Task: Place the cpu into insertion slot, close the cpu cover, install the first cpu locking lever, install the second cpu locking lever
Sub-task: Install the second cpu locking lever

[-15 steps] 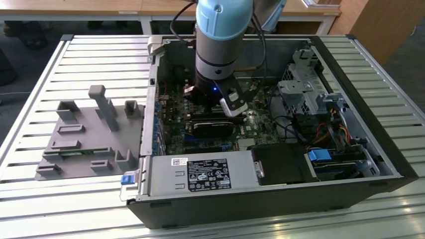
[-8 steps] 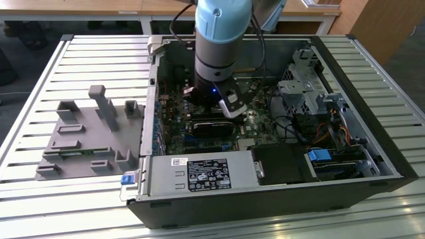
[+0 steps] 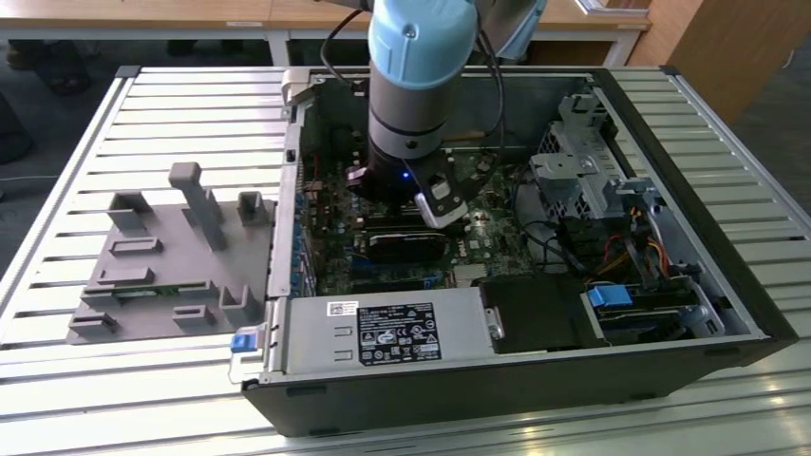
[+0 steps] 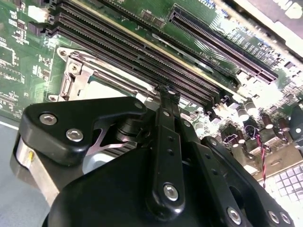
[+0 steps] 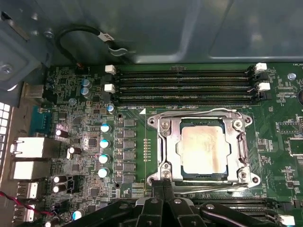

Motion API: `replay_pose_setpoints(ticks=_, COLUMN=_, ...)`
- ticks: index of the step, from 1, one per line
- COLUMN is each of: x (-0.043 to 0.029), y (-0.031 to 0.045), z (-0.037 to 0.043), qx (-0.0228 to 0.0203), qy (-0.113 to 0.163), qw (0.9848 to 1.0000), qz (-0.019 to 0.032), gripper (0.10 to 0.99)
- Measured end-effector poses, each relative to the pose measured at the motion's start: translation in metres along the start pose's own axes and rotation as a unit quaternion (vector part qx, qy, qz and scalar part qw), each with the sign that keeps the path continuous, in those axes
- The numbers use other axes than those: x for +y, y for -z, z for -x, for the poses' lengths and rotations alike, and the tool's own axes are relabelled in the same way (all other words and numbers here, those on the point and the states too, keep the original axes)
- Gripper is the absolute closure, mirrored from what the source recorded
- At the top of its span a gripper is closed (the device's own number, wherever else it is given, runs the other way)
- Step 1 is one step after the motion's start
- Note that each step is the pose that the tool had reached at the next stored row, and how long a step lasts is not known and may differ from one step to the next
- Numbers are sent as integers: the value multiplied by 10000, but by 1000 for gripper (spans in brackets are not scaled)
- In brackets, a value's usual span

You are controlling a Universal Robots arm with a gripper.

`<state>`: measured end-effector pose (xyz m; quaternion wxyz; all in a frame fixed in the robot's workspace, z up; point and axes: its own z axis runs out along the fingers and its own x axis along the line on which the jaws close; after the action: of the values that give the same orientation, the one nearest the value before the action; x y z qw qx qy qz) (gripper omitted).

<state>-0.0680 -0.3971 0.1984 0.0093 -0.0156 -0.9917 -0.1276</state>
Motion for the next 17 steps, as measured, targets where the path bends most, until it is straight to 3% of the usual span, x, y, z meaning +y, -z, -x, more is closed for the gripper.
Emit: replay_pose_setpoints(ticks=17, x=-21, y=-72, z=-42, qx=5, qy=2, qw=9999, qz=155, gripper=980)
